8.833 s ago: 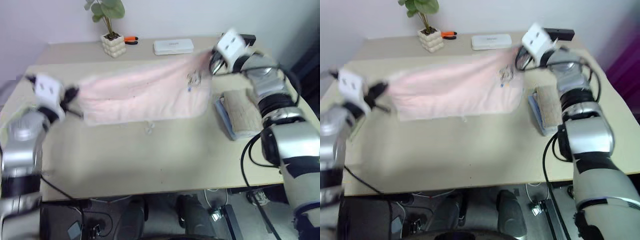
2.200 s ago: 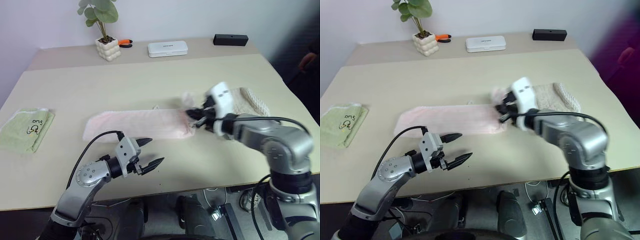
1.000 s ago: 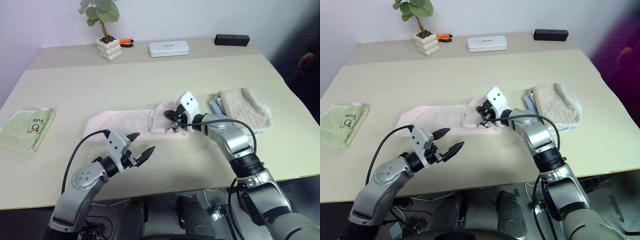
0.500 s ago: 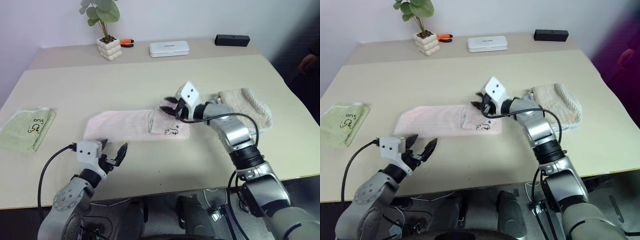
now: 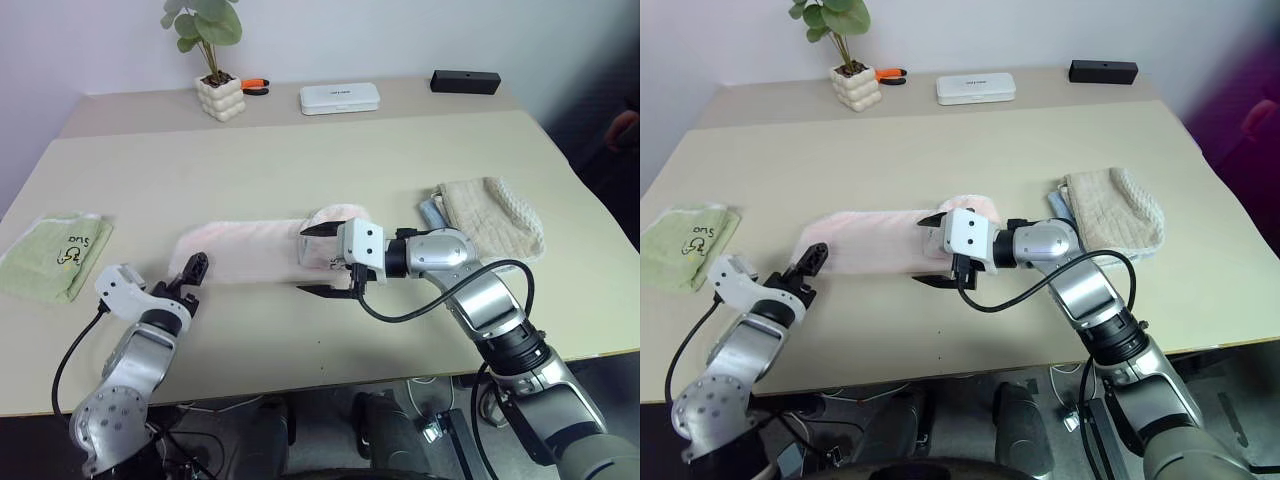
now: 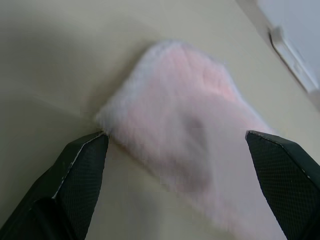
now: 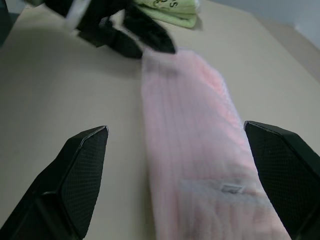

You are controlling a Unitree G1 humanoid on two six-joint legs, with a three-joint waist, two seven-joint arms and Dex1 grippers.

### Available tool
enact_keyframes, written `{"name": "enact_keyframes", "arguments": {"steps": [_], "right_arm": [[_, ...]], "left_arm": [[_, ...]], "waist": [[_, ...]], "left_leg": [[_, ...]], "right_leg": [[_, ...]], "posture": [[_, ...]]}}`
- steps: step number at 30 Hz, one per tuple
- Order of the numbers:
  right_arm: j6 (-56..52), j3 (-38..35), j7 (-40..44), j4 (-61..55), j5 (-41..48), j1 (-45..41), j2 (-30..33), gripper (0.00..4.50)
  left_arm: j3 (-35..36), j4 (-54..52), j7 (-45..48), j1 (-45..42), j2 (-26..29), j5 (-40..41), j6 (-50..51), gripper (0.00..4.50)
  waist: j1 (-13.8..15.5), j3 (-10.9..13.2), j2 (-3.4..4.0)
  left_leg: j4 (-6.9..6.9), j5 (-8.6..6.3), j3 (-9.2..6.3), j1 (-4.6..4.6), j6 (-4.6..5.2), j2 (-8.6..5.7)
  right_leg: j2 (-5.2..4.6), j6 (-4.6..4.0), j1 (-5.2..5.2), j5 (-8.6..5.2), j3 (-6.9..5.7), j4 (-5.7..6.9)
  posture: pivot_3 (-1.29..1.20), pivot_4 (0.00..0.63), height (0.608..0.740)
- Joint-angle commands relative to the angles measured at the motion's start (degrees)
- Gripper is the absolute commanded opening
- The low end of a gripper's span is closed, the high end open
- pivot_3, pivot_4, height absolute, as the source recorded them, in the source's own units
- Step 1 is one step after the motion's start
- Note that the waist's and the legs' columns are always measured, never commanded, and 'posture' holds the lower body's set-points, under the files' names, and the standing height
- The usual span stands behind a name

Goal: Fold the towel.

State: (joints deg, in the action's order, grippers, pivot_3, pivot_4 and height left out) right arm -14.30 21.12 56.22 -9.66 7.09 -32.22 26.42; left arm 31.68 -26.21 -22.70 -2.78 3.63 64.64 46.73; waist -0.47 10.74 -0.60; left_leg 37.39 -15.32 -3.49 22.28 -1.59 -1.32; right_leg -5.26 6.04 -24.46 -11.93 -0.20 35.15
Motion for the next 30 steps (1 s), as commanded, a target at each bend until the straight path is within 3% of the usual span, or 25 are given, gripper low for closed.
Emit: {"name": "enact_keyframes", "arguments": {"steps": [1, 3, 6, 12, 16, 23, 25, 30], "right_arm": [[-0.2, -0.2, -1.0, -3.7, -0.2, 0.1, -0.5, 4.44], [-0.7, -0.3, -1.5, -4.3, -0.3, 0.3, -0.6, 4.48], [-1.2, -0.1, -2.3, -6.1, -1.3, 1.9, 0.5, 4.50], [-3.0, -0.3, -3.2, -9.2, -1.7, 4.2, 1.3, 4.50], [-5.1, -0.6, -3.5, -11.7, -1.2, 5.0, 1.8, 4.50], [-7.1, -1.7, -3.6, -11.4, -1.1, 6.3, 3.7, 4.50], [-7.1, -1.9, -3.9, -10.6, -1.2, 6.2, 3.7, 4.50], [-6.5, -2.2, -6.2, -7.1, -2.2, 5.7, 3.2, 4.50]], "left_arm": [[0.5, 3.5, -3.1, -1.6, 0.6, 2.9, -0.8, 4.50], [0.7, 4.7, -4.3, -2.4, 0.6, 3.8, -1.6, 4.25], [0.8, 6.5, -4.2, -3.7, 1.0, 4.1, -3.5, 3.18], [1.1, 7.8, -3.5, -4.7, 2.1, 5.1, -5.9, 0.10], [5.7, 5.5, 2.5, -5.8, 5.1, 5.6, -13.0, 0.04], [8.1, 4.9, 18.5, -3.8, 23.1, 3.4, -13.9, 0.04], [5.8, 4.2, 22.0, -3.4, 26.3, 2.1, -13.3, 0.04], [-9.1, -3.9, 35.0, -3.2, 33.1, -3.3, -9.9, 0.04]], "waist": [[0.0, 0.0, 0.00], [0.1, 0.0, 0.00], [0.3, 0.0, -0.01], [0.9, 0.0, -0.05], [1.1, 0.0, -0.11], [1.0, 0.0, -0.23], [1.2, 0.0, -0.24], [1.1, 0.0, -0.36]], "left_leg": [[0.00, 0.01, 0.00, 0.00, -0.01, 0.00], [0.00, 0.01, 0.00, 0.00, -0.02, -0.01], [-0.01, 0.02, 0.00, -0.01, -0.03, -0.01], [0.01, 0.02, 0.03, 0.00, -0.04, -0.01], [0.00, 0.02, 0.03, 0.00, -0.04, -0.01], [-0.14, 0.02, 0.04, -0.01, -0.05, 0.07], [-0.11, 0.03, 0.04, 0.00, -0.06, 0.04], [-0.08, 0.04, 0.04, 0.03, -0.08, 0.00]], "right_leg": [[0.00, 0.00, 0.00, 0.00, 0.00, 0.00], [0.00, -0.01, 0.00, 0.00, 0.01, 0.00], [0.00, -0.01, 0.00, 0.00, 0.01, 0.00], [0.00, -0.17, 0.01, -0.08, 0.02, -0.03], [0.00, -0.18, 0.01, -0.09, 0.02, -0.03], [0.09, -0.28, -0.05, -0.11, 0.02, -0.08], [0.06, -0.29, -0.01, -0.12, 0.02, -0.11], [0.03, -0.31, 0.03, -0.13, 0.03, -0.14]], "posture": [[0.00, 0.150, 0.740], [0.00, 0.150, 0.740], [0.00, 0.150, 0.740], [0.00, 0.150, 0.740], [0.00, 0.150, 0.740], [0.00, 0.150, 0.740], [0.00, 0.150, 0.740], [0.00, 0.150, 0.740]]}}
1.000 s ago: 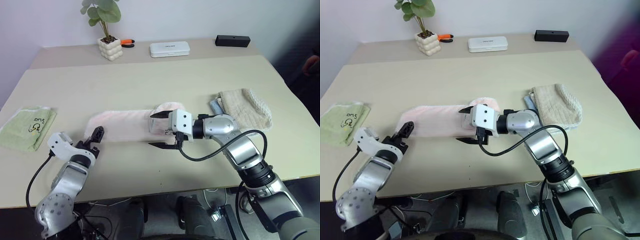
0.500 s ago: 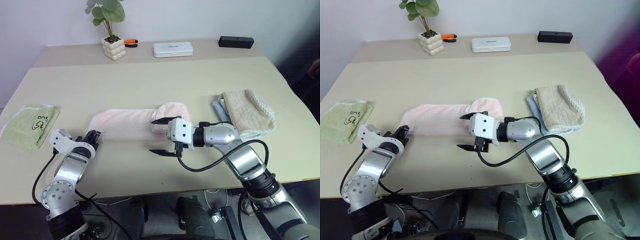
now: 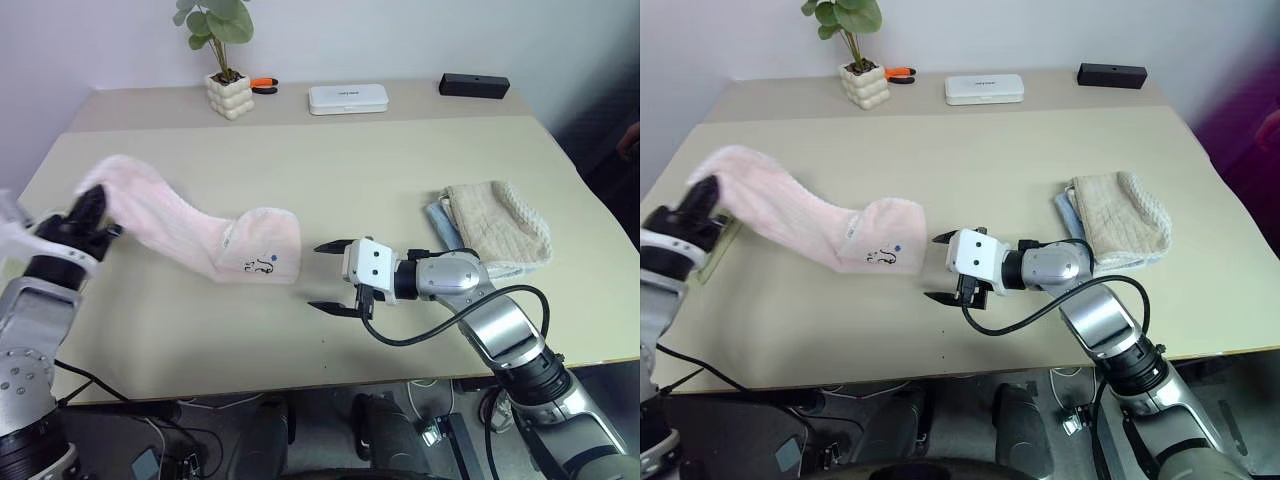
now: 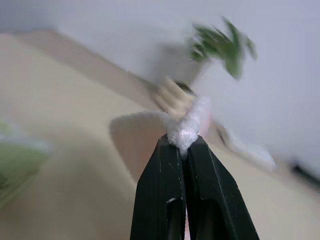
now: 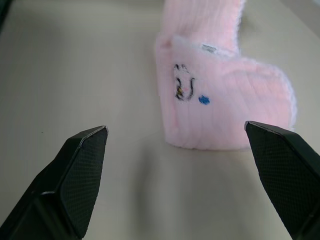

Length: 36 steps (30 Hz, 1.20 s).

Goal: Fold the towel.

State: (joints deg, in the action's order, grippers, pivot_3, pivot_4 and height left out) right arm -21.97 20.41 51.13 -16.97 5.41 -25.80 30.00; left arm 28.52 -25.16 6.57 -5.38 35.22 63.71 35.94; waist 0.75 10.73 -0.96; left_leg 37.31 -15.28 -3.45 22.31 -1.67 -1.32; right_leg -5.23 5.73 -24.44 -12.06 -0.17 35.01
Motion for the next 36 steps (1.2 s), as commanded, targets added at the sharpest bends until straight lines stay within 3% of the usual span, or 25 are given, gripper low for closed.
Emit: {"name": "enact_keyframes", "arguments": {"steps": [1, 3, 5, 7, 10, 13, 16, 19, 21, 22, 23, 26, 29, 30, 32, 36], "right_arm": [[1.5, -1.5, -1.3, 0.5, -0.6, -0.6, -0.4, 4.50], [1.8, -1.5, -1.5, 0.7, -0.7, -0.6, -0.4, 4.50], [1.8, -1.6, -2.0, 0.8, -0.7, -0.3, -0.6, 4.50], [1.9, -1.7, -2.5, 0.8, -1.0, -0.1, -0.5, 4.50], [1.7, -2.0, -3.2, 0.5, -1.1, 0.2, -0.4, 4.50], [1.7, -2.2, -3.7, 0.5, -1.2, 0.3, -0.2, 4.50], [1.8, -2.6, -4.7, 1.2, -1.8, -0.2, -0.4, 4.50], [1.3, -3.5, -5.3, 1.5, -1.1, -0.7, -1.1, 4.50], [0.1, -4.6, -5.2, 1.6, 0.7, -1.3, -1.8, 4.50], [-0.5, -5.1, -5.0, 1.6, 1.5, -1.6, -2.2, 3.96], [-0.9, -5.5, -4.8, 1.5, 2.1, -1.7, -2.5, 3.69], [-2.3, -6.6, -4.5, 1.3, 4.4, -2.5, -3.8, 2.23], [-5.1, -8.4, -6.1, 2.4, 8.1, -6.2, -8.4, 0.77], [-5.7, -8.1, -6.9, 3.3, 8.4, -7.7, -10.2, 0.24], [-6.2, -6.8, -8.0, 5.0, 7.7, -9.5, -12.7, 0.00], [-5.9, -3.6, -11.1, 12.2, 5.3, -12.5, -18.7, 0.00]], "left_arm": [[-8.7, -5.9, 7.5, -0.6, 2.2, -4.1, 0.9, 0.04], [-11.3, -6.5, 9.5, -0.7, 2.7, -6.3, 0.7, 0.04], [-22.9, -5.7, 13.5, -2.0, 3.8, -15.8, 0.0, 0.04], [-30.1, -4.1, 16.0, -3.2, 3.7, -22.1, -1.0, 0.04], [-33.6, -0.7, 17.5, -4.5, 2.5, -27.4, -2.2, 0.04], [-33.0, 0.2, 19.6, -4.6, 0.6, -27.1, -2.0, 0.04], [-31.5, -0.1, 21.9, -3.6, 0.6, -26.6, -1.2, 0.82], [-27.9, -1.4, 23.3, -2.3, 1.3, -24.3, 0.2, 2.21], [-21.7, -3.1, 23.9, -0.7, 2.0, -18.6, 2.6, 3.14], [-18.2, -3.9, 23.7, 0.1, 2.4, -15.6, 3.9, 3.18], [-14.8, -4.5, 23.8, 1.1, 2.9, -12.5, 5.1, 3.18], [-6.8, -5.9, 24.3, 3.8, 4.2, -7.5, 5.8, 3.18], [-2.5, -3.9, 19.0, 2.9, 3.4, -9.9, 4.1, 2.37], [-2.8, -2.8, 16.8, 2.2, 2.9, -12.8, 3.1, 1.89], [-4.9, -1.1, 13.6, 1.1, 2.3, -17.2, 2.6, 0.97], [-11.2, 1.4, 12.4, 0.2, -0.8, -23.9, 0.1, 0.97]], "waist": [[-0.2, 0.0, 0.01], [-0.6, 0.0, 0.01], [-0.9, 0.0, 0.02], [-1.1, 0.0, 0.03], [-1.5, 0.0, -0.01], [-1.5, 0.0, 0.02], [-1.5, 0.0, 0.02], [-1.5, 0.0, 0.02], [-1.7, 0.0, 0.02], [-1.7, 0.1, 0.03], [-1.7, 0.1, 0.03], [-1.6, 0.1, 0.04], [-1.5, 0.1, 0.04], [-1.5, 0.1, 0.04], [-1.5, 0.1, 0.03], [-1.5, 0.0, 0.04]], "left_leg": [[-0.02, 0.00, 0.02, 0.00, 0.00, 0.00], [-0.09, 0.00, 0.03, -0.01, 0.00, 0.02], [-0.15, 0.00, 0.02, -0.01, 0.00, 0.07], [-0.17, 0.00, 0.00, -0.02, 0.00, 0.08], [-0.16, 0.00, 0.01, 0.00, 0.01, 0.08], [-0.17, 0.00, -0.01, 0.00, 0.01, 0.14], [-0.16, 0.00, 0.00, 0.01, 0.01, 0.13], [-0.16, 0.00, -0.02, 0.01, 0.01, 0.13], [-0.16, 0.00, -0.02, 0.01, 0.01, 0.13], [-0.17, -0.01, -0.02, 0.01, 0.02, 0.15], [-0.17, -0.01, -0.03, 0.01, 0.02, 0.15], [-0.17, -0.01, -0.04, 0.00, 0.02, 0.17], [-0.15, -0.01, -0.04, 0.01, 0.02, 0.15], [-0.13, -0.01, -0.04, 0.00, 0.02, 0.15], [-0.13, 0.00, -0.04, -0.01, 0.01, 0.14], [-0.17, 0.00, -0.03, -0.01, 0.01, 0.12]], "right_leg": [[0.00, 0.00, -0.01, 0.00, 0.03, -0.01], [0.01, 0.01, -0.06, 0.00, 0.04, -0.01], [0.07, 0.02, -0.11, 0.01, 0.04, 0.03], [0.11, 0.01, -0.11, 0.00, 0.03, 0.04], [0.11, 0.01, -0.11, 0.00, 0.04, 0.02], [0.15, 0.02, -0.15, 0.01, 0.03, 0.04], [0.12, 0.03, -0.15, 0.01, 0.03, 0.04], [0.13, 0.02, -0.15, 0.01, 0.03, 0.04], [0.13, 0.02, -0.15, 0.00, 0.03, 0.04], [0.13, 0.03, -0.16, 0.01, 0.03, 0.04], [0.13, 0.04, -0.17, 0.01, 0.03, 0.05], [0.13, 0.04, -0.17, 0.02, 0.03, 0.06], [0.12, 0.02, -0.16, 0.00, 0.03, 0.06], [0.12, 0.02, -0.15, 0.01, 0.03, 0.06], [0.13, 0.02, -0.15, 0.02, 0.03, 0.10], [0.13, 0.18, -0.14, 0.11, 0.03, 0.09]], "posture": [[0.00, 0.150, 0.740], [0.00, 0.150, 0.740], [0.00, 0.150, 0.740], [0.00, 0.150, 0.740], [0.00, 0.150, 0.740], [0.00, 0.150, 0.740], [0.00, 0.150, 0.740], [0.00, 0.150, 0.740], [0.00, 0.150, 0.740], [0.00, 0.150, 0.740], [0.00, 0.150, 0.740], [0.00, 0.150, 0.740], [0.00, 0.150, 0.740], [0.00, 0.150, 0.740], [0.00, 0.150, 0.740], [0.00, 0.150, 0.740]]}}
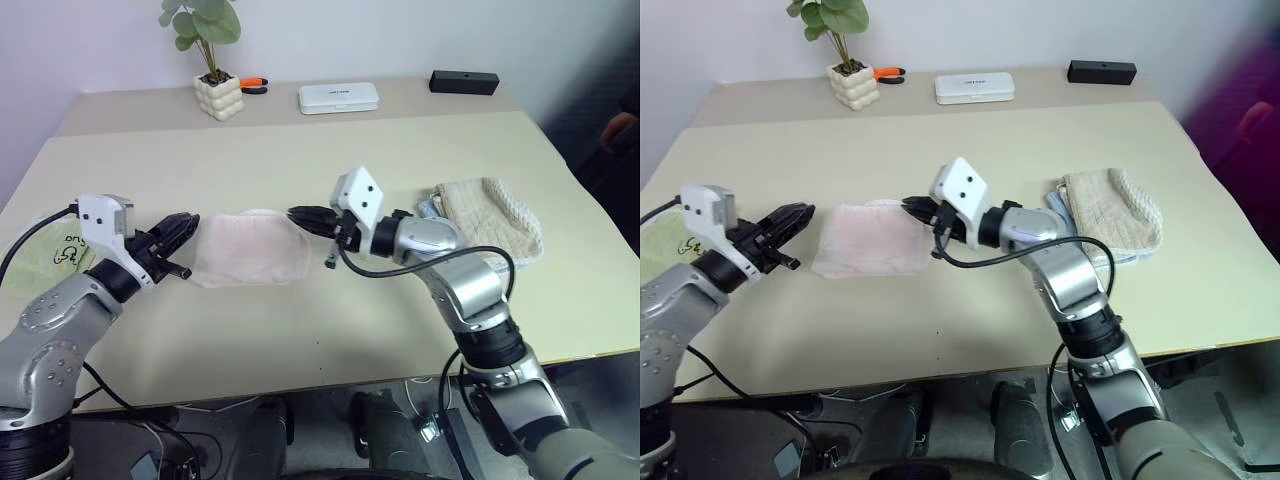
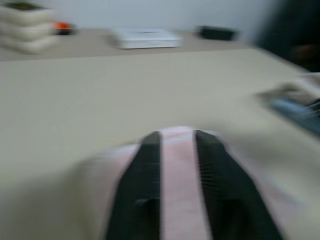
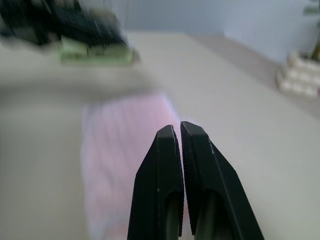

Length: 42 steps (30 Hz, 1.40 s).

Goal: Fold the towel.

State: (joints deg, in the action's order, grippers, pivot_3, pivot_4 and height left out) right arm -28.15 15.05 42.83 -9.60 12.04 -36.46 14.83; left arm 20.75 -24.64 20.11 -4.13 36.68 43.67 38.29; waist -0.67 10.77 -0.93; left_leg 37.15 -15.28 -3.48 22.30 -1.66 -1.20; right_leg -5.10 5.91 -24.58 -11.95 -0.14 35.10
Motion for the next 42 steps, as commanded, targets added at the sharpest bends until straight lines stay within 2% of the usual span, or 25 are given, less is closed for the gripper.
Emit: {"name": "enact_keyframes", "arguments": {"steps": [1, 5, 9, 14, 18, 22, 27, 28, 29, 31, 35, 36, 42], "right_arm": [[0.1, 2.3, -4.3, 7.7, -2.5, -2.5, -4.9, 0.00], [0.9, 6.5, -7.7, 18.9, -7.2, -2.7, -9.1, 0.00], [2.9, 9.9, -9.1, 24.0, -11.5, 0.0, -9.4, 0.00], [3.3, 7.9, -9.9, 21.4, -11.5, 1.8, -9.2, 0.00], [3.3, 4.5, -7.9, 15.3, -8.5, 1.8, -7.7, 0.00], [-2.5, 0.8, -4.5, 7.3, -4.0, 1.9, -4.6, 1.20], [-10.1, -1.8, -3.2, 0.4, 0.3, 3.2, -1.7, 3.80], [-10.8, -1.8, -3.0, -0.8, 0.7, 3.8, -1.2, 4.34], [-11.1, -1.7, -3.0, -1.7, 0.9, 4.3, -0.8, 4.50], [-11.4, -1.3, -3.2, -3.1, 0.9, 5.0, -0.4, 4.50], [-11.2, -0.4, -2.6, -6.1, 1.4, 6.3, 0.8, 4.50], [-11.1, -0.5, -1.8, -7.9, 2.1, 6.9, 1.3, 4.50], [-11.3, -1.2, 1.7, -14.3, 5.6, 8.9, 5.1, 4.50]], "left_arm": [[-5.1, 1.7, -0.8, -1.2, -2.9, -5.6, -2.9, 0.97], [-13.1, 7.5, -0.9, -1.5, -3.8, -15.0, -5.4, 0.97], [-16.8, 11.9, 0.5, -0.5, -5.0, -20.1, -8.6, 0.97], [-14.8, 12.1, 1.5, 0.4, -7.2, -20.5, -10.5, 0.97], [-9.3, 7.1, 3.4, 0.7, -9.4, -14.6, -11.1, 0.97], [-5.3, 5.0, 3.5, 2.0, -7.9, -13.7, -9.8, 0.89], [-2.6, 4.1, 4.0, 4.2, -6.3, -13.8, -9.6, 0.89], [-1.0, 5.3, 2.8, 3.7, -6.7, -12.3, -7.9, 1.14], [-0.1, 6.2, 1.9, 3.2, -7.0, -11.4, -6.2, 1.42], [2.1, 7.7, -0.5, 1.7, -8.1, -8.6, -2.4, 2.18], [8.2, 9.3, -7.0, -3.0, -11.9, 2.2, 7.3, 4.20], [8.8, 9.7, -7.7, -3.8, -11.8, 4.7, 10.7, 4.44], [7.9, 10.4, -8.9, -5.1, -11.1, 12.0, 21.5, 4.44]], "waist": [[-0.1, 0.0, 0.01], [-0.2, 0.0, 0.01], [-0.2, 0.0, 0.03], [-0.1, -0.1, 0.13], [-0.1, -0.1, 0.12], [-0.2, -0.1, 0.12], [-0.3, -0.1, 0.12], [-0.3, -0.1, 0.12], [-0.3, -0.1, 0.12], [-0.2, -0.1, 0.12], [-0.1, -0.1, 0.06], [-0.1, -0.1, 0.05], [-0.3, -0.1, 0.05]], "left_leg": [[0.00, 0.00, 0.02, 0.00, 0.00, -0.01], [-0.04, 0.02, 0.02, 0.01, -0.03, -0.01], [-0.07, 0.02, 0.02, 0.03, -0.03, -0.01], [-0.06, 0.02, -0.01, -0.08, -0.03, -0.01], [-0.05, 0.01, 0.00, -0.04, -0.03, -0.01], [-0.04, 0.01, -0.02, 0.00, -0.03, 0.00], [-0.06, 0.01, -0.01, 0.00, -0.02, 0.01], [-0.06, 0.01, -0.01, 0.00, -0.02, 0.01], [-0.07, 0.01, -0.02, 0.00, -0.02, 0.01], [-0.05, 0.01, -0.02, 0.00, -0.02, 0.01], [0.01, 0.01, -0.03, 0.01, -0.02, 0.00], [0.01, 0.01, -0.04, 0.01, -0.02, 0.00], [-0.01, 0.01, -0.05, 0.00, -0.02, 0.01]], "right_leg": [[-0.01, 0.00, 0.00, 0.01, 0.01, -0.01], [0.00, -0.02, -0.08, 0.01, 0.01, 0.06], [0.00, -0.02, -0.10, 0.01, 0.01, 0.05], [-0.01, -0.02, -0.02, 0.02, 0.01, 0.10], [-0.02, -0.01, -0.04, 0.02, 0.01, 0.08], [-0.01, -0.01, -0.07, 0.02, 0.00, 0.08], [-0.01, -0.02, -0.08, 0.01, 0.00, 0.07], [0.00, -0.02, -0.08, 0.01, 0.00, 0.07], [0.00, -0.03, -0.08, 0.01, 0.00, 0.07], [0.00, -0.02, -0.08, 0.01, -0.01, 0.08], [-0.02, 0.00, -0.05, 0.02, -0.01, 0.08], [-0.02, 0.00, -0.05, 0.02, -0.01, 0.08], [0.01, 0.00, -0.06, 0.02, -0.02, 0.09]], "posture": [[0.00, 0.150, 0.740], [0.00, 0.150, 0.740], [0.00, 0.150, 0.740], [0.00, 0.150, 0.740], [0.00, 0.150, 0.740], [0.00, 0.150, 0.740], [0.00, 0.150, 0.740], [0.00, 0.150, 0.740], [0.00, 0.150, 0.740], [0.00, 0.150, 0.740], [0.00, 0.150, 0.740], [0.00, 0.150, 0.740], [0.00, 0.150, 0.740]]}}
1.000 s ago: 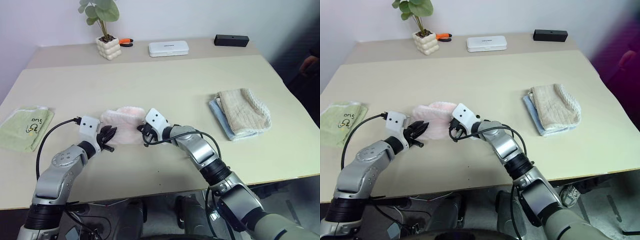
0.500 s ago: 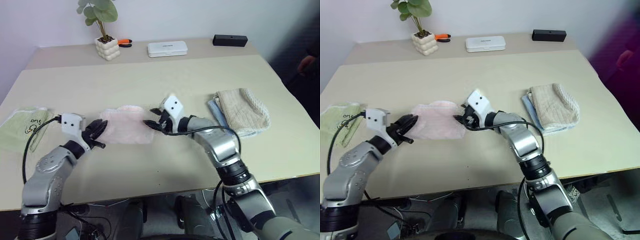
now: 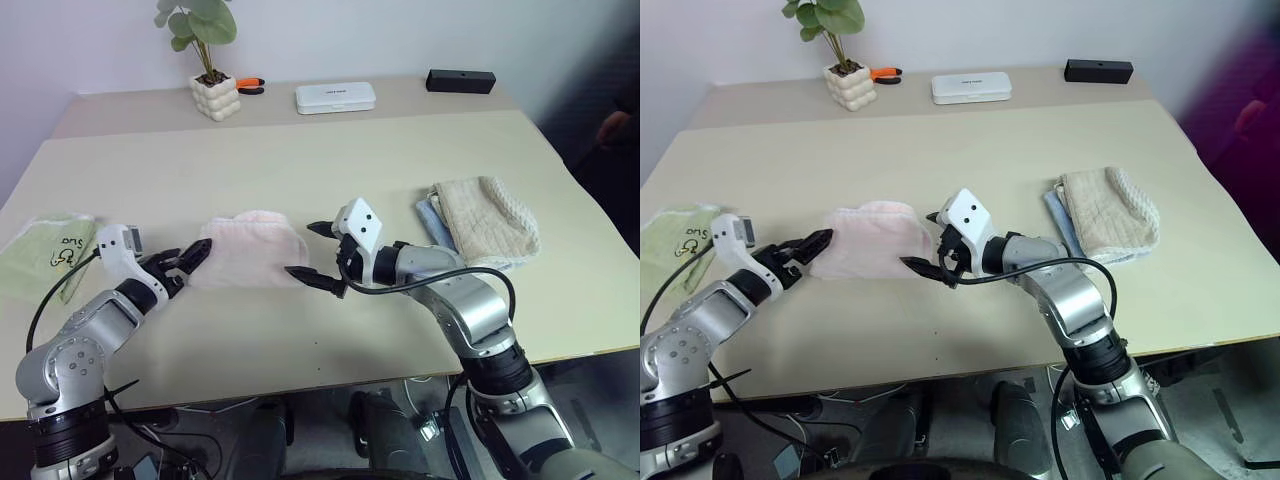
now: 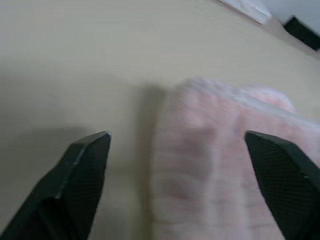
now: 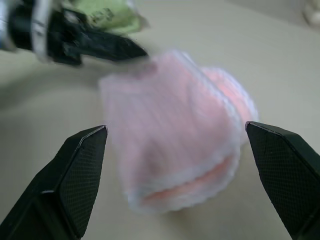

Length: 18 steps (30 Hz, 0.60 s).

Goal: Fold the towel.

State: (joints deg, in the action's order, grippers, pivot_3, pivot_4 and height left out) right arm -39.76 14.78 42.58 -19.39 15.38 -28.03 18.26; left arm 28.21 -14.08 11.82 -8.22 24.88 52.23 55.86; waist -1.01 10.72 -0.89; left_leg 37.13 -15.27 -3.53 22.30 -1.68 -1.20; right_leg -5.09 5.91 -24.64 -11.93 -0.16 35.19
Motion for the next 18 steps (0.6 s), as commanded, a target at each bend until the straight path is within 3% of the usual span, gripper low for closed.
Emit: {"name": "enact_keyframes", "arguments": {"steps": [1, 4, 7, 14, 18], "right_arm": [[0.6, -0.9, 3.1, -5.7, 2.9, 1.0, 3.1, 4.50], [1.3, -0.8, 4.3, -7.4, 3.6, 1.9, 5.5, 4.50], [1.8, -0.5, 4.0, -7.8, 3.4, 2.3, 6.4, 4.50], [2.4, 0.6, 2.9, -8.5, 2.9, 3.2, 7.1, 4.50], [2.6, 1.0, 2.5, -8.6, 2.8, 3.5, 7.5, 4.50]], "left_arm": [[-0.7, 0.7, -0.1, -1.1, 0.9, 4.0, 5.5, 4.44], [-2.7, 2.2, 0.6, -1.9, 0.2, 4.8, 8.0, 4.44], [-4.1, 2.6, 0.7, -2.4, -0.5, 4.5, 8.7, 3.66], [-4.6, 3.9, 0.4, -3.5, -3.4, 5.1, 8.8, 0.12], [-2.8, 4.0, -1.0, -4.0, -5.6, 6.4, 7.8, 0.05]], "waist": [[0.1, 0.0, 0.00], [0.3, 0.0, -0.01], [0.3, 0.0, -0.01], [0.4, 0.0, -0.01], [0.4, 0.0, -0.01]], "left_leg": [[0.00, 0.00, -0.01, 0.00, 0.00, 0.00], [0.02, 0.00, 0.02, 0.00, 0.00, -0.02], [0.02, 0.00, 0.01, -0.03, 0.00, -0.02], [0.02, 0.00, 0.01, -0.02, -0.01, -0.02], [0.03, 0.00, 0.01, -0.02, -0.01, -0.04]], "right_leg": [[0.01, -0.01, 0.00, 0.00, 0.00, 0.00], [-0.01, 0.00, 0.04, 0.00, 0.00, -0.03], [-0.02, -0.01, 0.07, -0.01, -0.01, -0.04], [-0.03, -0.01, 0.07, -0.01, 0.00, -0.05], [-0.05, -0.01, 0.07, -0.01, 0.00, -0.06]], "posture": [[0.00, 0.150, 0.740], [0.00, 0.150, 0.740], [0.00, 0.150, 0.740], [0.00, 0.150, 0.740], [0.00, 0.150, 0.740]]}}
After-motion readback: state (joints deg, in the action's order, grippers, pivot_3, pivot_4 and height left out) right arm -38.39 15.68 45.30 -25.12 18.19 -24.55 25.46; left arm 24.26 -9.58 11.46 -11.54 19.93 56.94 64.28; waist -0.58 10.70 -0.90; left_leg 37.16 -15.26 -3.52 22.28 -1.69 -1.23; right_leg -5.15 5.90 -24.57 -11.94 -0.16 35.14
